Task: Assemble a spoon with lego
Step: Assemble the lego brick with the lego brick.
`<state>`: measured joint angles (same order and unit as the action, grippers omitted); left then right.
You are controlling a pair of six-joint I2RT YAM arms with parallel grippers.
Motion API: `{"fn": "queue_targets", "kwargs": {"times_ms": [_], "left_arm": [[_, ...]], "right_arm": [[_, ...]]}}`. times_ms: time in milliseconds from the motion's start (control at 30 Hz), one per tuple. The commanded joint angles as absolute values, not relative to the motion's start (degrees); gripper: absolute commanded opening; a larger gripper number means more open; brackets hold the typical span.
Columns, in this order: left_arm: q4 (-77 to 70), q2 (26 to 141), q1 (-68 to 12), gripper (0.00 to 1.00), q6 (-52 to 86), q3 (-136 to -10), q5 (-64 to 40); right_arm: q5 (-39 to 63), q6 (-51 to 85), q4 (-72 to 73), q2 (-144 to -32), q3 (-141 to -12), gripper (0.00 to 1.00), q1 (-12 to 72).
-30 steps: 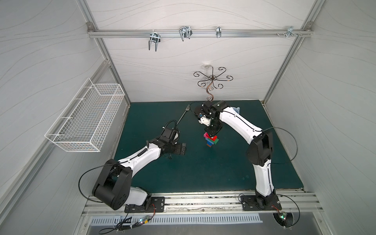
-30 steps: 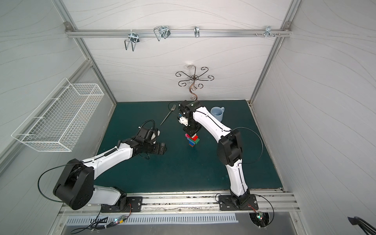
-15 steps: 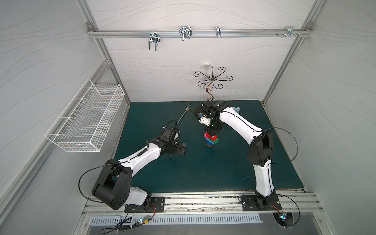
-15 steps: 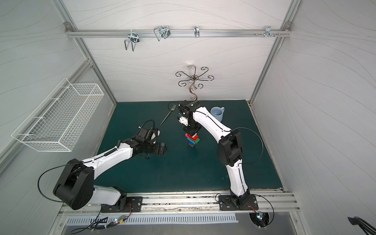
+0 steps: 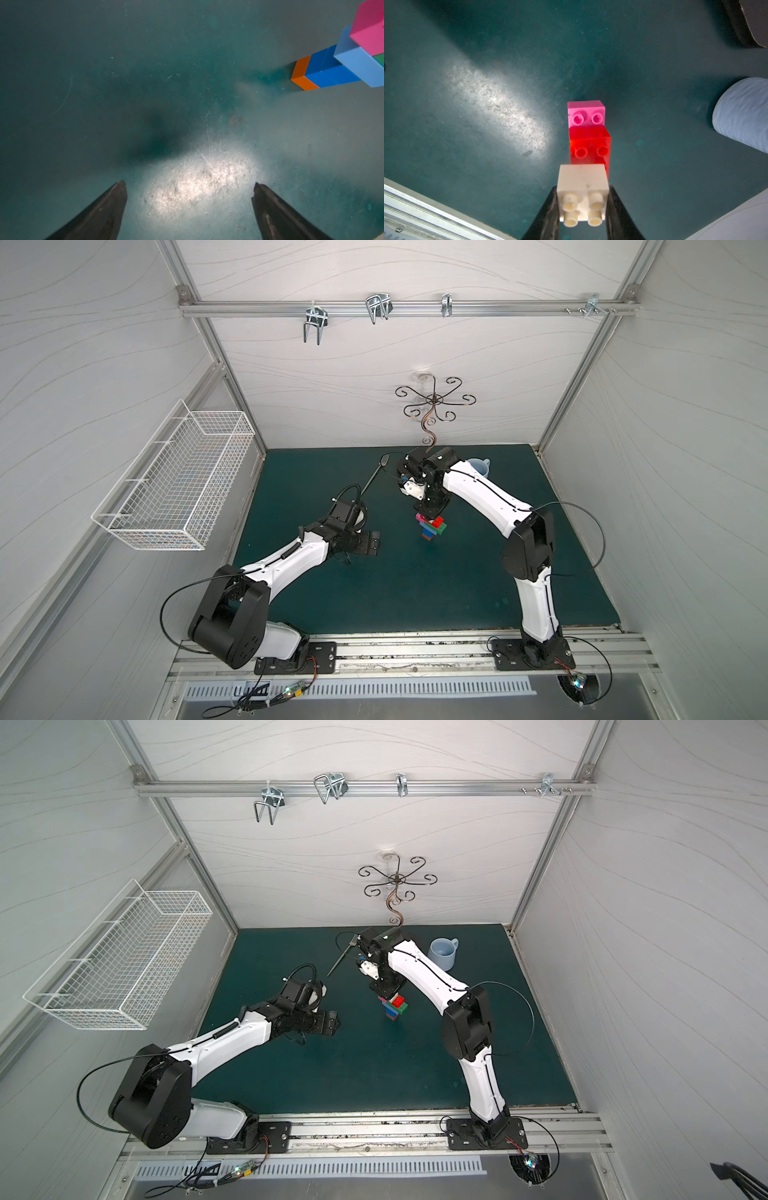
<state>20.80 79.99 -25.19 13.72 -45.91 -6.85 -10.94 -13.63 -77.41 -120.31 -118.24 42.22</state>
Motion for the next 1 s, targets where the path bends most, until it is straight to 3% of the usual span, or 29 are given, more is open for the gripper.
{"fn": "queue_targets", "kwargs": {"times_ms": [0, 967], "left_arm": [[21.26, 79.37, -25.39, 1.00, 12.92, -47.51, -5.84], [21.25, 80.35, -25.40, 1.00, 12.44, -47.90, -5.63]], "right_arm": [[-12.28, -14.38, -79.86, -121.67, -119.09, 0.29, 42.54], [-7.82, -16.25, -79.17, -123.70, -117.34, 0.29, 41.05]]}}
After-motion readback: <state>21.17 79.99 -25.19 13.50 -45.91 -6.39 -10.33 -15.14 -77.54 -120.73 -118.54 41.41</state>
